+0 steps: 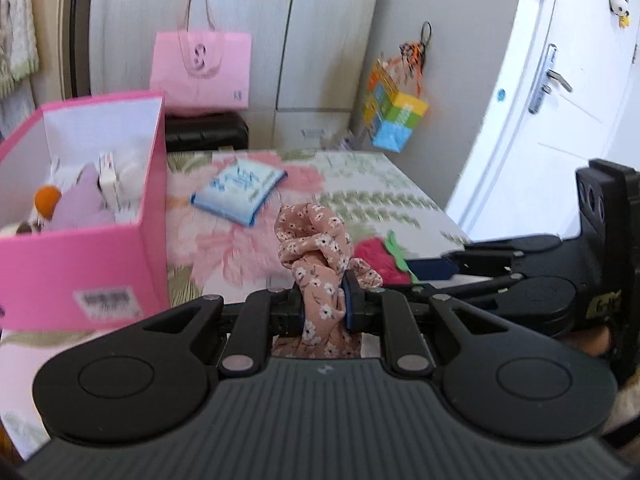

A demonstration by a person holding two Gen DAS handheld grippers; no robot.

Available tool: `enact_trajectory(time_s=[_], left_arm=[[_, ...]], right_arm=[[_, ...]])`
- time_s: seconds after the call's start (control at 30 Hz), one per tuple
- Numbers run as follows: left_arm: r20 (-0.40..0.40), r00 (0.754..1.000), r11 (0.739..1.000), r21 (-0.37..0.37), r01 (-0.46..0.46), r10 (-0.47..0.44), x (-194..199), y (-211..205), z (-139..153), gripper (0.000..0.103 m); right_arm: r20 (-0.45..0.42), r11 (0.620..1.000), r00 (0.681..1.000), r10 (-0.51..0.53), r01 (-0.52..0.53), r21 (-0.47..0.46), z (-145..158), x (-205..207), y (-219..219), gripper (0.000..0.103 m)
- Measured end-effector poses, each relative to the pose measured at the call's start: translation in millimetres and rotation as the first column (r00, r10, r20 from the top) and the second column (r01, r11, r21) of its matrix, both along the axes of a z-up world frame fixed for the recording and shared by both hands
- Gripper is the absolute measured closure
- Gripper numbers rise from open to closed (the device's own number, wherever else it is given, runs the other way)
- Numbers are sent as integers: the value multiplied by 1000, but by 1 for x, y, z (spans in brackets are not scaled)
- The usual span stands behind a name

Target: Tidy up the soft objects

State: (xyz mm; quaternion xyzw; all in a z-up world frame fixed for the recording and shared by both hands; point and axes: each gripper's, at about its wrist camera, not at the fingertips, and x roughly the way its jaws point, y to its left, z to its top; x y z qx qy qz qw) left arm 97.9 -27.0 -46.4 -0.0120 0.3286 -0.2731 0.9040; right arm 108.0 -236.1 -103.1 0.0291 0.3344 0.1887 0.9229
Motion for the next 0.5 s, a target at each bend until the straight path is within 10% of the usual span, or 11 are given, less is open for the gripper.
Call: enact_trajectory(time_s=[0.5], left_arm=[[-19, 1000, 999, 28, -14, 15, -61, 80, 47, 88]], right_arm=[[-29, 932, 932, 362, -362, 1, 52, -39, 76, 58]])
